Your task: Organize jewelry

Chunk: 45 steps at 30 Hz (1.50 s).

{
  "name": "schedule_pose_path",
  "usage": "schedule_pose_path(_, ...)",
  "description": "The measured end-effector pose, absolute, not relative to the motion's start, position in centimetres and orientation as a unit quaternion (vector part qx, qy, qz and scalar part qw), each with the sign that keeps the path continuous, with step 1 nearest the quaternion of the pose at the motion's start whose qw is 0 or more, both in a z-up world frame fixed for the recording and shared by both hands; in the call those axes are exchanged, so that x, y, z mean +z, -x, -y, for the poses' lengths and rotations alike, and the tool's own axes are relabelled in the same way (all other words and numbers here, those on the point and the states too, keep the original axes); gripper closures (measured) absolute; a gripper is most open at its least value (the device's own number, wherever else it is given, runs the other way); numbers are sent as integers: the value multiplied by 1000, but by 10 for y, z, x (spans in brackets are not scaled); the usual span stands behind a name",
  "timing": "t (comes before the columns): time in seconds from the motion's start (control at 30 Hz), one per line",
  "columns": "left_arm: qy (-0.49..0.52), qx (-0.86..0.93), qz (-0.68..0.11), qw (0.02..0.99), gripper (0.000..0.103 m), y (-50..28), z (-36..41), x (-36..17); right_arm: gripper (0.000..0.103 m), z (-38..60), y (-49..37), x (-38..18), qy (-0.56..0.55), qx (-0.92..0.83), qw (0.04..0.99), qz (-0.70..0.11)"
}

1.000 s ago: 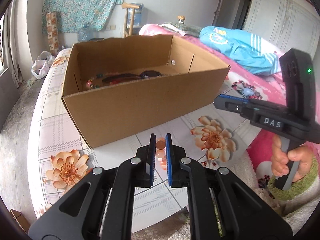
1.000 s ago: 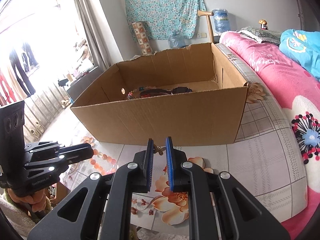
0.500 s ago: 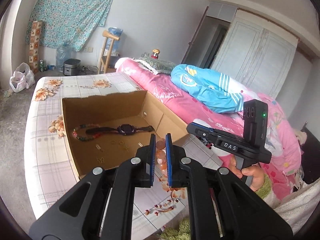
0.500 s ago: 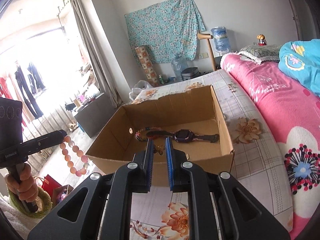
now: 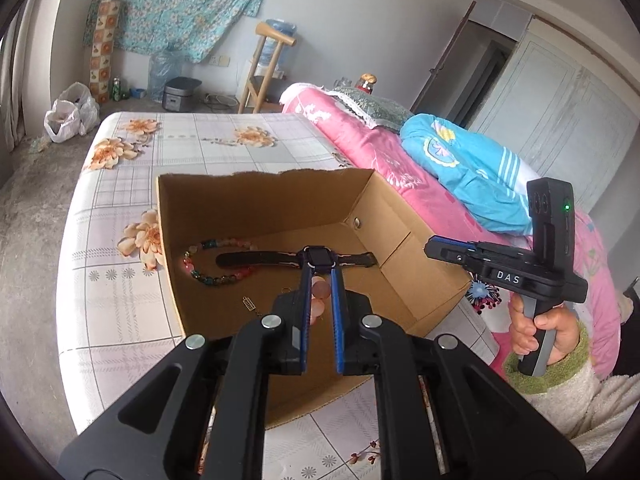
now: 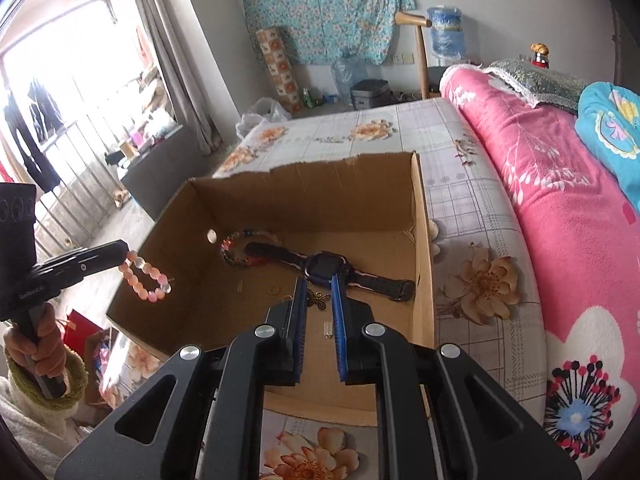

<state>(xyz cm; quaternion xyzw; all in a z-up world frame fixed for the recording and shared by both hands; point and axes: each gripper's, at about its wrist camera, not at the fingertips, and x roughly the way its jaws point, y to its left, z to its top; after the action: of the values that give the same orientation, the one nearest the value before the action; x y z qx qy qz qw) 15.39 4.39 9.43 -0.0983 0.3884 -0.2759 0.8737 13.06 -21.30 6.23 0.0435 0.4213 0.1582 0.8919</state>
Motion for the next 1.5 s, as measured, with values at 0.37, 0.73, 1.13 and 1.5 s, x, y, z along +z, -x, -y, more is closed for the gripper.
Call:
schedule_pose_path(0.37, 102, -313, -473, 817, 94, -194, -17, 49, 90, 177, -183, 31, 106, 159, 828, -526)
schedule_pose_path(0.73, 72, -326, -550, 766, 94, -213, 10, 23, 90, 163, -199, 18, 172, 184, 795, -552)
schedule_pose_path(1.13, 69, -360, -597, 714, 94, -219, 24, 22, 72, 235, -167, 93, 3, 177, 884, -433)
schedule_pose_path(1.5, 23, -307, -574, 759, 79, -213, 4, 41, 70, 277, -143, 82, -74, 135, 895, -418)
